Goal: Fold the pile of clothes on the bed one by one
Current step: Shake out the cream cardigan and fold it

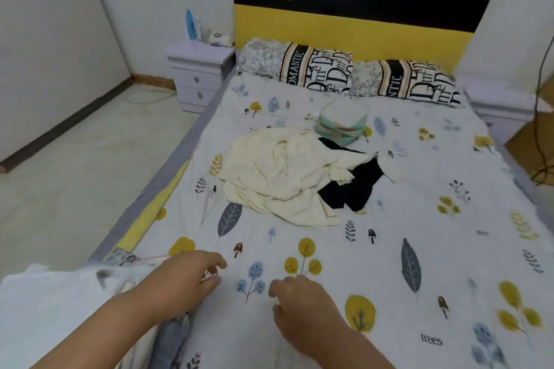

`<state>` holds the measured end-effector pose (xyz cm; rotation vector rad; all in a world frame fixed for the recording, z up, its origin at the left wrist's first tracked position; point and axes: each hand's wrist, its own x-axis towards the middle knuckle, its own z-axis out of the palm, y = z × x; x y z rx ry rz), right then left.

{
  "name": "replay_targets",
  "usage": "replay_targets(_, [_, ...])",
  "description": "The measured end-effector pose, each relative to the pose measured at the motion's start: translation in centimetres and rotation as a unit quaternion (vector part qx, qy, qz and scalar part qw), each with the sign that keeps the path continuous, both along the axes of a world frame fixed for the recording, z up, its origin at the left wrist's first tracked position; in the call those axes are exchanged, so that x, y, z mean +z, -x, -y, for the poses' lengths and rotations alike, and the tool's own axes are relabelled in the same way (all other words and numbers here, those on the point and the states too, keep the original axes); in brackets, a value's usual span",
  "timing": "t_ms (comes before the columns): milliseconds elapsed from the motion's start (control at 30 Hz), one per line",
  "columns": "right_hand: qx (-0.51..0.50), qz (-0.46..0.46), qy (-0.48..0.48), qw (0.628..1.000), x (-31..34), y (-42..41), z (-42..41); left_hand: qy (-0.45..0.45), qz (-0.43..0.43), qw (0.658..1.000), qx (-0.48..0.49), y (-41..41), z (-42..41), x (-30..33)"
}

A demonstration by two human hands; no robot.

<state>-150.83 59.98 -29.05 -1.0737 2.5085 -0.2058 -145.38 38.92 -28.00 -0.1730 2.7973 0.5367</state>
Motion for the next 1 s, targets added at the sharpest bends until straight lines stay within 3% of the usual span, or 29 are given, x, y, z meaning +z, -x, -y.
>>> replay_targets(233, [-0.077, -0.013, -0.043, 0.996, -4.1, 9.7, -5.6, 0.02, -0.001, 1.0, -0.006, 8.7, -4.1, -5.2])
replay_targets(500, [-0.103, -0.033, -0.095, 0.99, -13.1, 19.2, -3.6, 0.081, 0.011, 0.996, 0.032, 18.6, -3.2, -13.8])
replay_targets(633, [-0.128, -0.033, -0.076, 0.988, -17.5, 22.9, -1.2, 0.066, 0.025, 0.995, 0.066, 23.0, -2.6, -17.9])
replay_targets(833, [-0.116, -0.031, -0.018, 0.993, -21.2, 25.7, 2.3, 0.087, -0.058, 0.99, 0.09, 30.9, -1.9, -22.9])
replay_targets(1000, [-0.093, -0.058, -0.005, 0.994, -23.2, 25.1, 0.4, 0.097, 0.016, 0.989, 0.107, 34.7, -2.2, -25.9])
